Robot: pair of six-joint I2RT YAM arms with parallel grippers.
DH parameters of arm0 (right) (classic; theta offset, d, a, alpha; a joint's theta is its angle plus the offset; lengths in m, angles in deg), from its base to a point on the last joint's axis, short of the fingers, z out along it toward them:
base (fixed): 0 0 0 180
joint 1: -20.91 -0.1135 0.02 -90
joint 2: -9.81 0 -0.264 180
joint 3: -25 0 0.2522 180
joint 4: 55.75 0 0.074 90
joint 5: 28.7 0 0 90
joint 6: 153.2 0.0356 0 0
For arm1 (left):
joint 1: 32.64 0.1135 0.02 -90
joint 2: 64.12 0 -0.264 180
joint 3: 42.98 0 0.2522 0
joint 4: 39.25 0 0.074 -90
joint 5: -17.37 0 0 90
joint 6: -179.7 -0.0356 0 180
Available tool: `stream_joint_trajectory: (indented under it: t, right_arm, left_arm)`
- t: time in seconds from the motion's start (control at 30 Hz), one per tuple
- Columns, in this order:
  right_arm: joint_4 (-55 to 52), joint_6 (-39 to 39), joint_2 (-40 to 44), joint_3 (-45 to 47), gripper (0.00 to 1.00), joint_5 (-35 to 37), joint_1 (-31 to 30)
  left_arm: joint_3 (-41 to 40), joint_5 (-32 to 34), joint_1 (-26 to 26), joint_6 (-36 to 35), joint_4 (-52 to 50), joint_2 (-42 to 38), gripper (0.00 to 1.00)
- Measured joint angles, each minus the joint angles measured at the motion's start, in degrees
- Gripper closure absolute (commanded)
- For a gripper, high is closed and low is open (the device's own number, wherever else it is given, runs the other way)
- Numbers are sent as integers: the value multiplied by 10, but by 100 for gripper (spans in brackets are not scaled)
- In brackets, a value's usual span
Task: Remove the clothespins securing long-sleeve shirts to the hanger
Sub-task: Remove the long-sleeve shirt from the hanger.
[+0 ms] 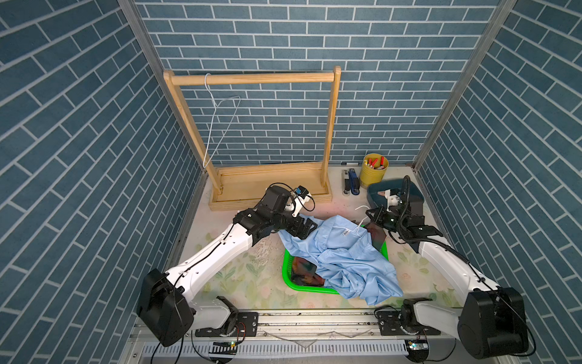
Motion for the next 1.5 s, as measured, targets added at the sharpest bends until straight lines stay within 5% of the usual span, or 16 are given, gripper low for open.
stream_joint_trajectory:
  t: [0.27,0.6,0.97,1.17,1.4,1.5]
  right_arm:
    - [-80,-23,133,-19,100,10,0]
    - [-188,-60,212,-101,100,20,-2]
    - [-246,-67,244,-171,100,14,-3]
    - [-278,-79,269,-185,100,4,-4]
    - [-310,-93,294,-200,100,-4,-4]
    - [-314,-96,298,-200,100,-11,-4]
  left_arm:
    - [16,70,11,13,-66,-14,0]
    - [189,289,-211,17,-155,76,0]
    - [334,440,-310,73,-206,273,9]
    - [340,518,-309,123,-228,291,25]
    - [350,560,-309,155,-250,282,72]
    - [350,572,-307,160,-259,271,84]
